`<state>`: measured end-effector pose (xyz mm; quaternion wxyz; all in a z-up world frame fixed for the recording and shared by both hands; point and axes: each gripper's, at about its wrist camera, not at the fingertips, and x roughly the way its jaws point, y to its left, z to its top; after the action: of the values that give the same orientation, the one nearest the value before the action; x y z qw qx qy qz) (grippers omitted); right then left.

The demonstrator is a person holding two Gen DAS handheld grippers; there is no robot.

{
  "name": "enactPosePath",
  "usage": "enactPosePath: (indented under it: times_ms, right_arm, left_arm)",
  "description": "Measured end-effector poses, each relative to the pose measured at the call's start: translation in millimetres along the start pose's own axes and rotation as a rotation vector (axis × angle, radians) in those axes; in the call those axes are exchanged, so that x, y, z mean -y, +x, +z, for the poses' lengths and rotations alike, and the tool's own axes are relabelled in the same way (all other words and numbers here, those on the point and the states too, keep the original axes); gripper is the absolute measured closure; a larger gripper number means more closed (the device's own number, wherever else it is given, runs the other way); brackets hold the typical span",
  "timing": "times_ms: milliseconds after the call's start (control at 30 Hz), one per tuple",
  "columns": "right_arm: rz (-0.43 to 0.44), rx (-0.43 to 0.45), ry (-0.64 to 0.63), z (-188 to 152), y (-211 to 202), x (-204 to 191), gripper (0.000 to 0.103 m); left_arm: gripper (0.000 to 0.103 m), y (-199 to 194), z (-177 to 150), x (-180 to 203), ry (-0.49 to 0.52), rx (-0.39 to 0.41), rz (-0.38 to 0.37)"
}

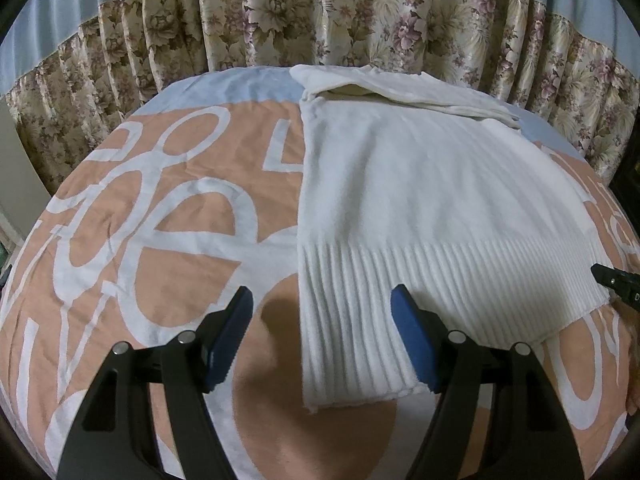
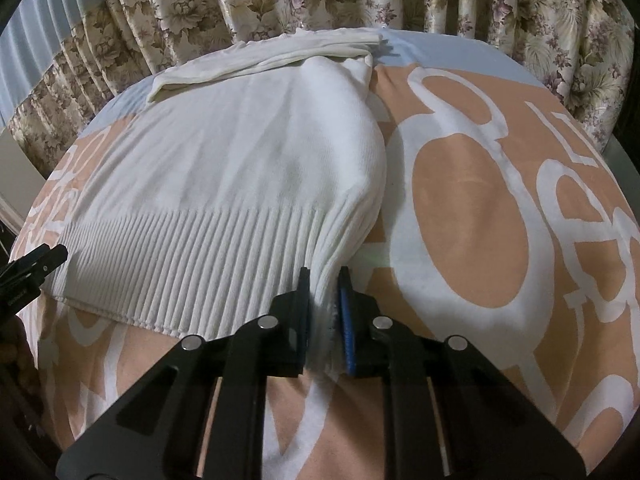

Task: Fold small clothes
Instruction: 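Grasp the ribbed hem edge with the right gripper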

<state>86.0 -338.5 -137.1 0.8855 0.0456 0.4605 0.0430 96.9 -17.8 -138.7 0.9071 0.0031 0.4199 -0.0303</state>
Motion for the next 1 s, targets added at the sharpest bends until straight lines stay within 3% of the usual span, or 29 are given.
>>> enactPosePath:
  times_ms: [133, 600, 633, 667, 733, 1000]
  right_arm:
    - [-0.002, 0.001, -0.018, -0.3, 0.2, -0.8, 0.089]
    - [0.001, 0.012, -0.007, -1.1, 0.6, -1.8, 0.087]
    - [0.004, 0.01, -0.006, -1.0, 0.5, -1.3, 0.087]
    - [0.007, 0.008, -0.005, -0.7, 0.7, -1.0, 0.087]
    - [0.014, 0.005, 0.003, -0.1, 0.8, 0.0, 0.088]
    - [0.007, 0.005, -0.002, -0.2, 0.5, -1.0, 0.088]
  left_arm:
    - [0.03, 11.0, -3.4, 6.5, 0.01, -0.06, -0.016]
    - [0.029, 11.7, -4.1, 10.6, 0.005, -0.084, -0.008]
    - [0.039, 11.2, -3.1, 11.0, 0.009, -0.084, -0.02]
    - [0.06, 9.7, -2.0, 13.0, 0.021, -0.08, -0.041]
    - [0.092, 4.2, -2.5, 23.0, 0.049, -0.072, -0.071]
    - [0.092, 2.7, -3.0, 27.7, 0.023, -0.084, -0.08]
